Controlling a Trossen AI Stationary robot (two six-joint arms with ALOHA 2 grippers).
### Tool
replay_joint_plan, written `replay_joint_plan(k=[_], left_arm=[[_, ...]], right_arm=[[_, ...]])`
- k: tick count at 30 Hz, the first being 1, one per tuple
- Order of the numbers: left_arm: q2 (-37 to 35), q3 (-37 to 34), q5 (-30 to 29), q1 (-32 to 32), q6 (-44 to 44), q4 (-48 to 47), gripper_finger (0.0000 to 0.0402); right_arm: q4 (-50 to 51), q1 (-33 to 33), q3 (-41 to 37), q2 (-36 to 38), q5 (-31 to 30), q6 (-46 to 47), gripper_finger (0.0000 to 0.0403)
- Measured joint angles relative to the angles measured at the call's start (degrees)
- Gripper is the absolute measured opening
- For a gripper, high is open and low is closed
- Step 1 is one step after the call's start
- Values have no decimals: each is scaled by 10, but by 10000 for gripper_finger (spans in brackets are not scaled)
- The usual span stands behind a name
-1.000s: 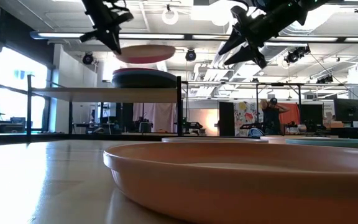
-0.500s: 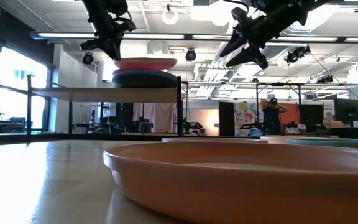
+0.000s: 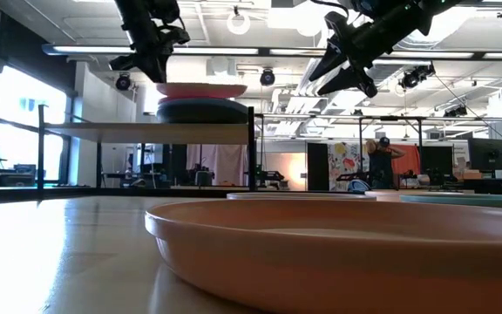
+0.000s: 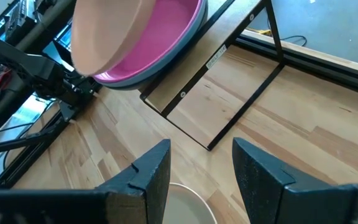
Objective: Place and stack plates onto a shelf
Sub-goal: Stack the light pink plate on top of the pink plate on the shelf
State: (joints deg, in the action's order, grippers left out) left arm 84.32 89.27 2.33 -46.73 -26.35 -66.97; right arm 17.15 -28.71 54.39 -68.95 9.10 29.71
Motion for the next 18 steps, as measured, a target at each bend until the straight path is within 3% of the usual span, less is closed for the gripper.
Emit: replay_joint_plan(k=[18], left_arm=[[6,0,-15,0,5,8,10]], right_arm=[[7,31,0,0,-11,-1,154]])
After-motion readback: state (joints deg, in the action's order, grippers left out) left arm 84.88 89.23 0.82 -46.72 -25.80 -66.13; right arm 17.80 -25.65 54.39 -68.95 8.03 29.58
